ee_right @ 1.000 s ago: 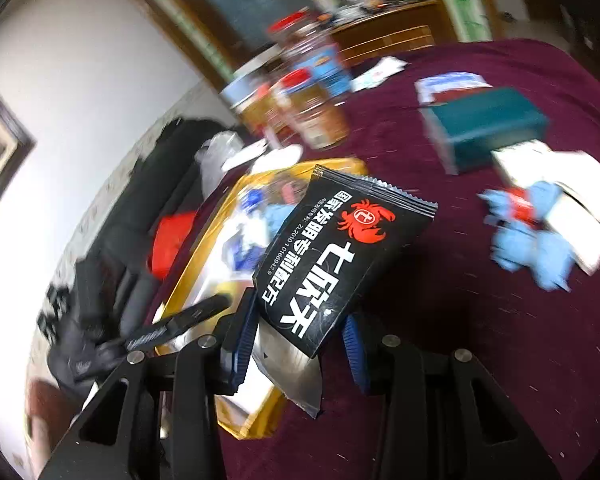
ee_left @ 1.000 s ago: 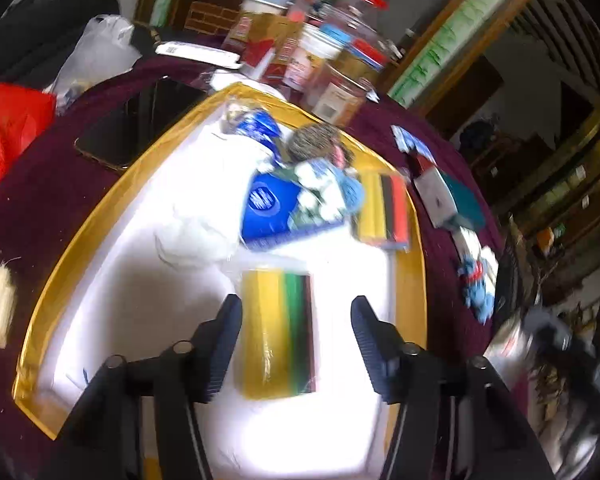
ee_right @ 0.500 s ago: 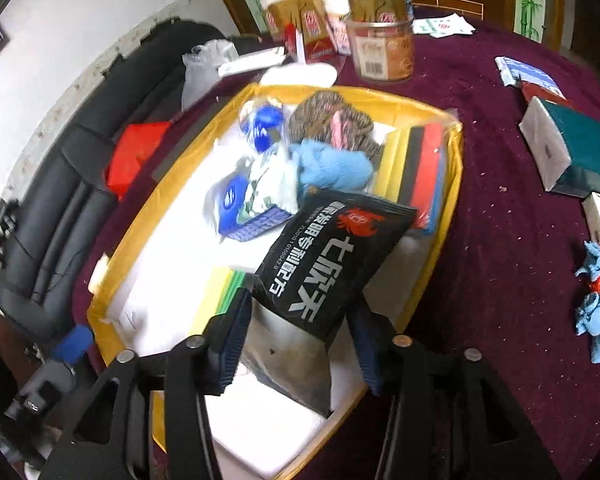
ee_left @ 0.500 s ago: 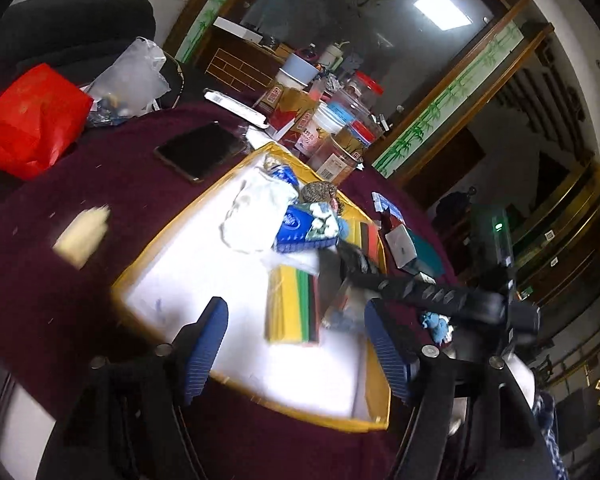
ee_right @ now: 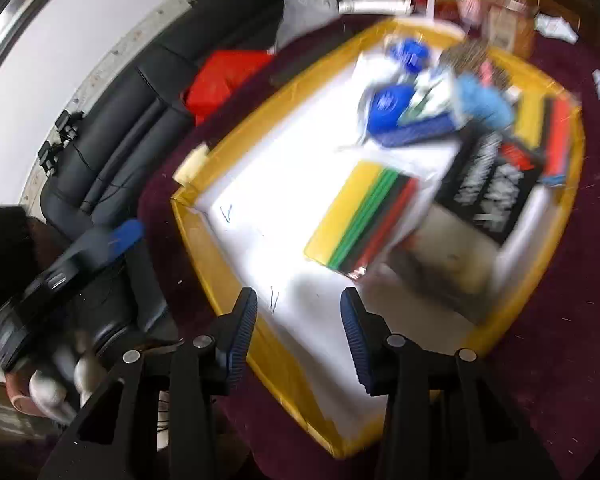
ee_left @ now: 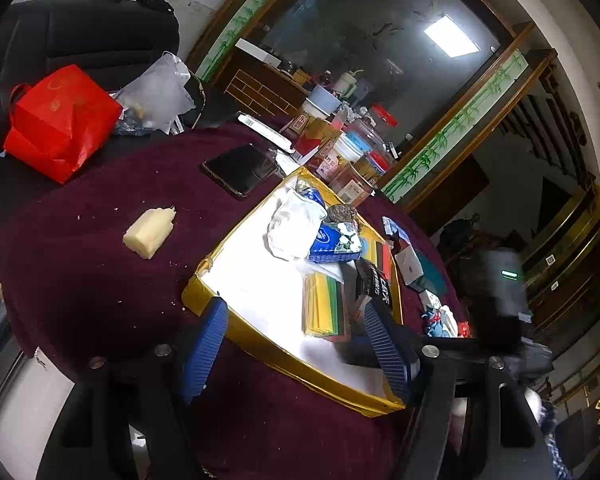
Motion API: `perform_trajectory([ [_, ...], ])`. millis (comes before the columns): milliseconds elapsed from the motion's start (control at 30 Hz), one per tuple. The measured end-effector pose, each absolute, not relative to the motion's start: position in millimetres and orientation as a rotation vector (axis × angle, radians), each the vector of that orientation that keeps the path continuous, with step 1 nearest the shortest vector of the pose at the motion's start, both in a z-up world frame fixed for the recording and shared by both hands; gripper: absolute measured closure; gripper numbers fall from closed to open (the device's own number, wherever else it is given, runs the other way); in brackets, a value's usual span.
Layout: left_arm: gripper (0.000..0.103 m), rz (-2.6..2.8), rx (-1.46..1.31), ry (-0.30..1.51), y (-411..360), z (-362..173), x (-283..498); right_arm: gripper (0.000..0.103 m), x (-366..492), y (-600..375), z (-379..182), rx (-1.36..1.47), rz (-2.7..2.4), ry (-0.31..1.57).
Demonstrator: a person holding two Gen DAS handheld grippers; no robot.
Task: Organize soft objects
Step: 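Drop the sponge bag in the tray with left gripper while right gripper places crab packet, then reach the left gripper to the blue towel tied with a tan band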
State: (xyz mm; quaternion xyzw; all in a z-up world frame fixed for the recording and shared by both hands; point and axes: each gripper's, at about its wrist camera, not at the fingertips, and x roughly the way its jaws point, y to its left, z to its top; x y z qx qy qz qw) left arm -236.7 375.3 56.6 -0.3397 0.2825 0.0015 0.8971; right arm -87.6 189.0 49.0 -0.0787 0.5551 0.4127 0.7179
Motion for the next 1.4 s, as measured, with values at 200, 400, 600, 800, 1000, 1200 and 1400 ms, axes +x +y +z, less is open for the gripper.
perform_trajectory([
  [200,0.029,-0.011,-0.692,0.581,368.8,64.4,-242.7,0.060,-51.7,213.0,17.0,-0.122,0.808,1.257],
  [400,0.026,-0.147,-0.611,0.553,340.6,78.7,-236.3,0.057,-52.6,180.5,51.4,0.019,0.821,1.150],
  [600,0.023,-0.341,-0.495,0.584,267.0,92.3,-193.5,0.021,-109.0,75.2,108.8,-0.004,0.640,0.875],
  [800,0.021,-0.539,-0.490,0.716,180.7,81.4,-159.0,0.008,-136.4,-67.2,132.8,0.038,0.313,0.666],
  [1000,0.021,-0.575,-0.410,0.789,121.0,80.9,-141.0,0.008,-133.1,-178.3,96.7,0.207,0.119,0.796],
  [1200,0.013,-0.618,-0.371,0.860,71.8,71.5,-120.3,0.008,-145.6,-234.5,86.7,0.232,0.000,0.808],
  [1400,0.013,-0.636,-0.363,0.934,53.2,52.6,-111.4,0.008,-142.0,-264.2,84.9,0.249,-0.027,0.806],
])
